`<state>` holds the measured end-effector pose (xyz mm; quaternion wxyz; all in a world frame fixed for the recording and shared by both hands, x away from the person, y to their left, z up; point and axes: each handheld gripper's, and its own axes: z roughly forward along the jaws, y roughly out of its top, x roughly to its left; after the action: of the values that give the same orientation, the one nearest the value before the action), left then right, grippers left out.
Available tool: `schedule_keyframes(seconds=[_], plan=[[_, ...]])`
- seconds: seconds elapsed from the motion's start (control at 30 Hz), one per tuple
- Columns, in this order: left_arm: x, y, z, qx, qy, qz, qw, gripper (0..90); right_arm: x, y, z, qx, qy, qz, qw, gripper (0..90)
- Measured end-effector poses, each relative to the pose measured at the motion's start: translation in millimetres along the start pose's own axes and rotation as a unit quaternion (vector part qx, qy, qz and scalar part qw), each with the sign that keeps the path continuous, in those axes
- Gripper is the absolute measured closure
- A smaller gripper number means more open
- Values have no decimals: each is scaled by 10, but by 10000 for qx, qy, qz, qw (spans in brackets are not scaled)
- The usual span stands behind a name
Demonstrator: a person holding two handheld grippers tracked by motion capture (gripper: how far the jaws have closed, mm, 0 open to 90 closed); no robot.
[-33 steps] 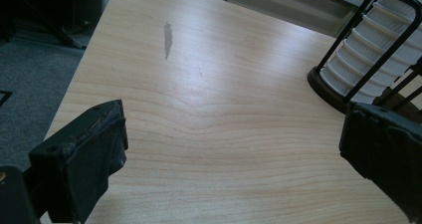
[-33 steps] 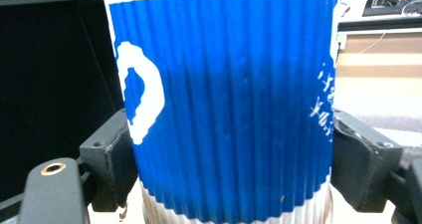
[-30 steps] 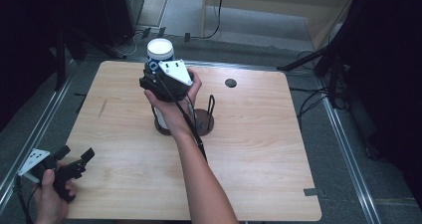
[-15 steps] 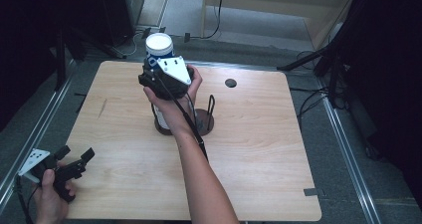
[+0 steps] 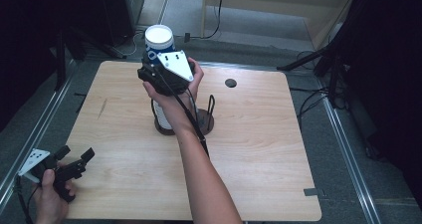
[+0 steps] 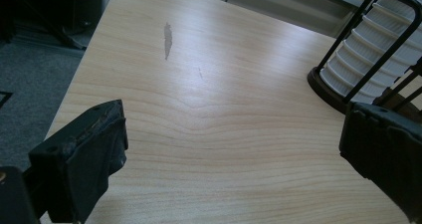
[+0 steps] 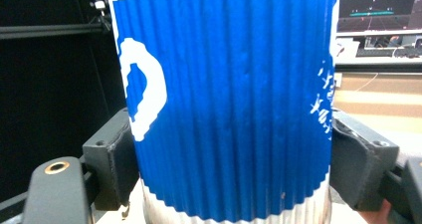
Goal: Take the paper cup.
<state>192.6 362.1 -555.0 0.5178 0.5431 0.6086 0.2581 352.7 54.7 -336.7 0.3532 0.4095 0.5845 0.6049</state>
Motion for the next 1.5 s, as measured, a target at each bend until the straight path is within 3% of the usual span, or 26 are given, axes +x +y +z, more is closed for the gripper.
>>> schedule_keyframes(seconds=[0.1,0.27,0.5,1.0,1.5], plan=[[0,0,1,-2,-4,2,10000,0,-3,31,-7,-206,84,78,9997,191],[-2,-1,1,-4,6,11,10000,0,-3,75,-17,-302,69,65,9995,192],[0,-1,-3,-41,24,-32,10000,0,-93,179,-87,-446,37,294,9986,194],[-5,-3,-1,-36,42,-1,10000,0,-266,223,-261,-501,-128,128,9986,193],[-10,-4,2,-37,57,32,10000,0,-590,104,-468,-446,-360,156,9982,193]])
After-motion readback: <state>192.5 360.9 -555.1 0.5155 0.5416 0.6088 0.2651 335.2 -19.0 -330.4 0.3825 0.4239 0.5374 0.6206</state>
